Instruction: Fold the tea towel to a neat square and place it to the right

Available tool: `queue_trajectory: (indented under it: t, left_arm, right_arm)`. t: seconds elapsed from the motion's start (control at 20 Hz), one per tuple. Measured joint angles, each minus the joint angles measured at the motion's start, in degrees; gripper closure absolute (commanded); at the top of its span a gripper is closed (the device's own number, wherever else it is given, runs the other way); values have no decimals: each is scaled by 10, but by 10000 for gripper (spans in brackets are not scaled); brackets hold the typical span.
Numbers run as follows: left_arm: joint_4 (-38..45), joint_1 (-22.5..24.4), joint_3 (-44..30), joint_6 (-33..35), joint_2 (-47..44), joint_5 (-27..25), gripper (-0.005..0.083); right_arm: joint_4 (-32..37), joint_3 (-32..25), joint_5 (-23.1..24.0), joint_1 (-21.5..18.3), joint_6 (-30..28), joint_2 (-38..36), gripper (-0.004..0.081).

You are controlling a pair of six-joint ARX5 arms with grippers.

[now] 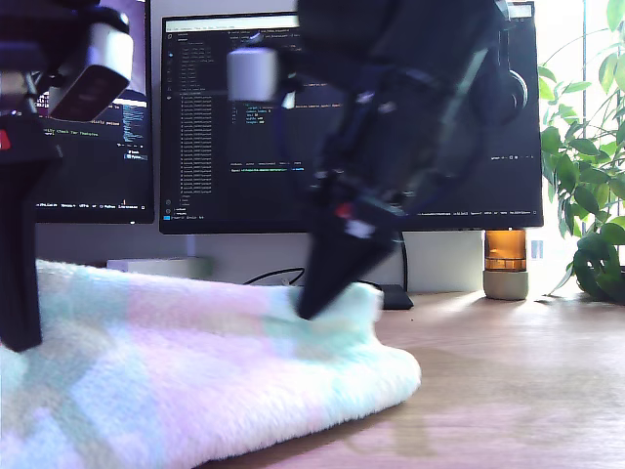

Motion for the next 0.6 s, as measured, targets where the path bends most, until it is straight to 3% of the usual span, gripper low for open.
queue_trajectory:
  t: [0.6]
  left_arm:
    - [40, 14, 0, 14, 92, -12, 764]
  right_arm:
    - [32, 0, 0, -7, -1, 61, 757]
